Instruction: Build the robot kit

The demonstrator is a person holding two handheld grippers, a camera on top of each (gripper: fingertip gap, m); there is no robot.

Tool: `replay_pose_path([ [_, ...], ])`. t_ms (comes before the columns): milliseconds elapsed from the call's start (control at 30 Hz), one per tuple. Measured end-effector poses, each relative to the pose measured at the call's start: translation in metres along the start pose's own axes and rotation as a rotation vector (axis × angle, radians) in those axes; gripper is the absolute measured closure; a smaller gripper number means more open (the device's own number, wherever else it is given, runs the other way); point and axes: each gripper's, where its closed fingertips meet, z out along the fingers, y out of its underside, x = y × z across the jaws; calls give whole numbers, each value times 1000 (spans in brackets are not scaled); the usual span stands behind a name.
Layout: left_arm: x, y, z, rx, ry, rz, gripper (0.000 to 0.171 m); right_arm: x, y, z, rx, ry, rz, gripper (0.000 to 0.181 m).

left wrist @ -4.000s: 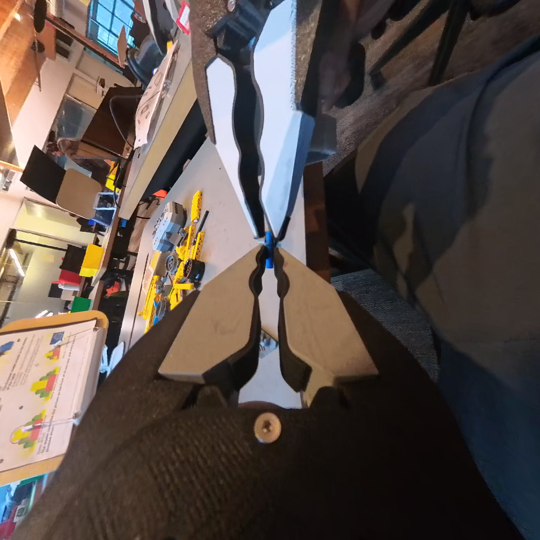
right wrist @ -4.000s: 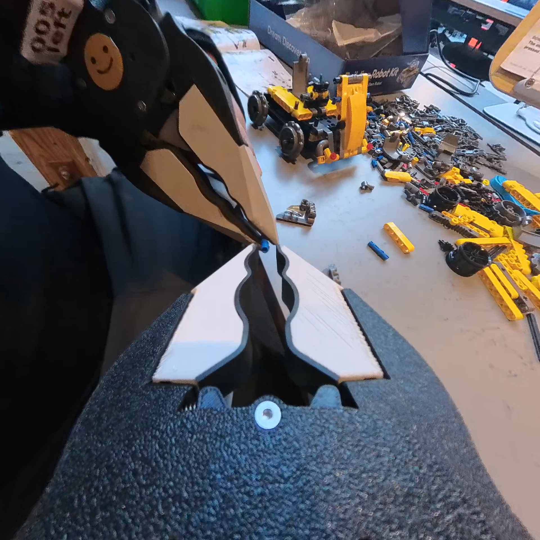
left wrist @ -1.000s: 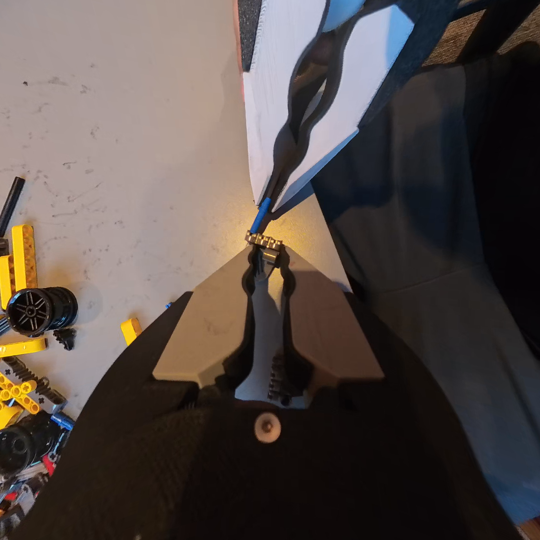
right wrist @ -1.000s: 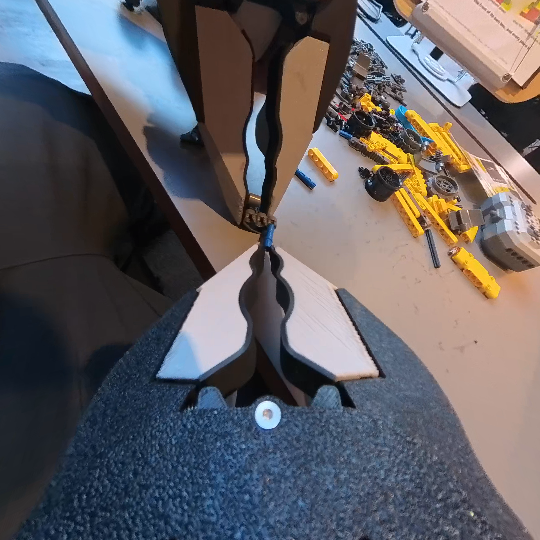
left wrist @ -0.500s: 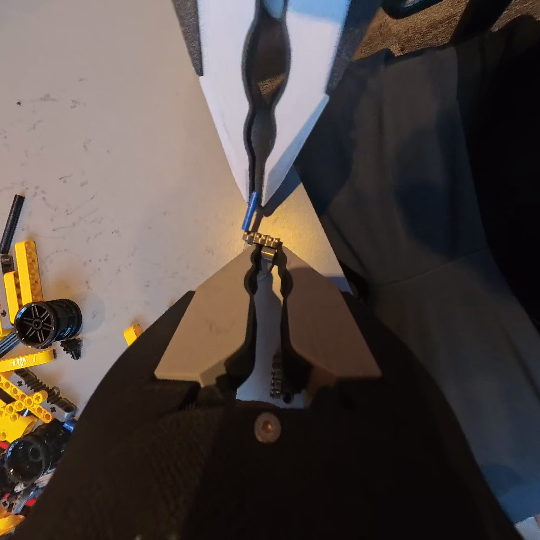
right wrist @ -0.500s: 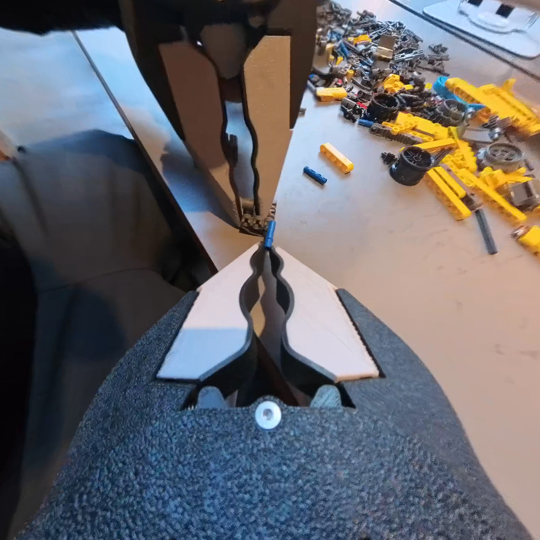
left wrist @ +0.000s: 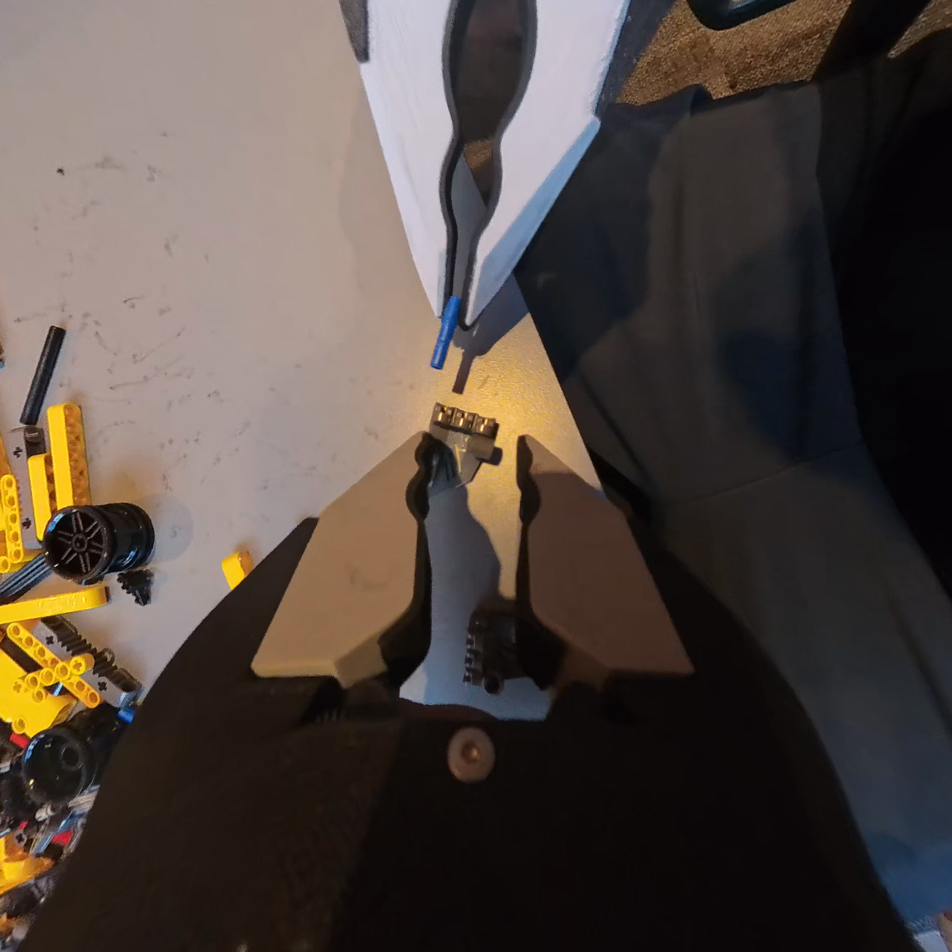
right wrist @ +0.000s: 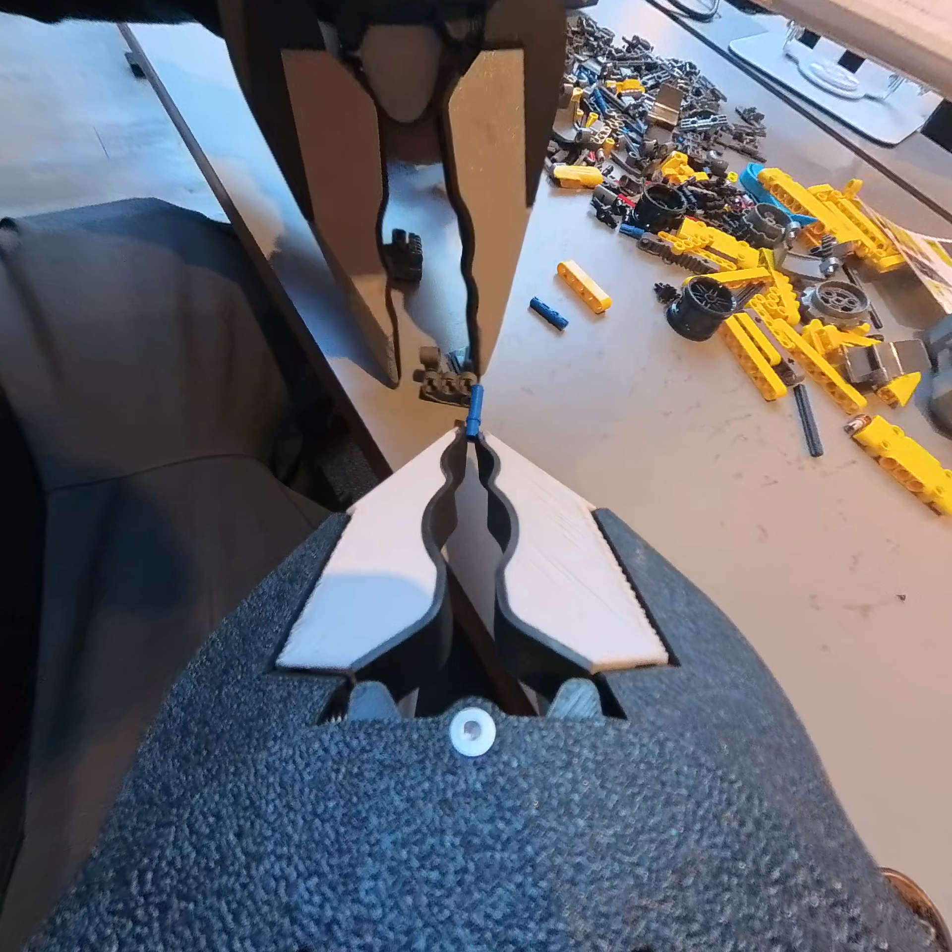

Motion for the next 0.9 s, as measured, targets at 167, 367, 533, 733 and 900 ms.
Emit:
replay_pose_path([
  [167, -4, -15, -14, 82, -54, -6, 143, -6, -2, 1, -4, 1, -20, 177],
  [367, -5, -30, -11, 55, -130, 117, 160, -11, -9, -1, 29, -17, -15, 177],
  [533, -1, -34, -7, 84, -114, 128, 169, -11, -10, -4, 50, -22, 16, 177],
  [733, 3, -36, -8, 121, -89, 106, 169, -15, -13, -3, 88, -68, 53, 178],
  [900, 5, -35, -8, 127, -86, 104, 169, -15, -15, -4, 112, -64, 80, 176],
])
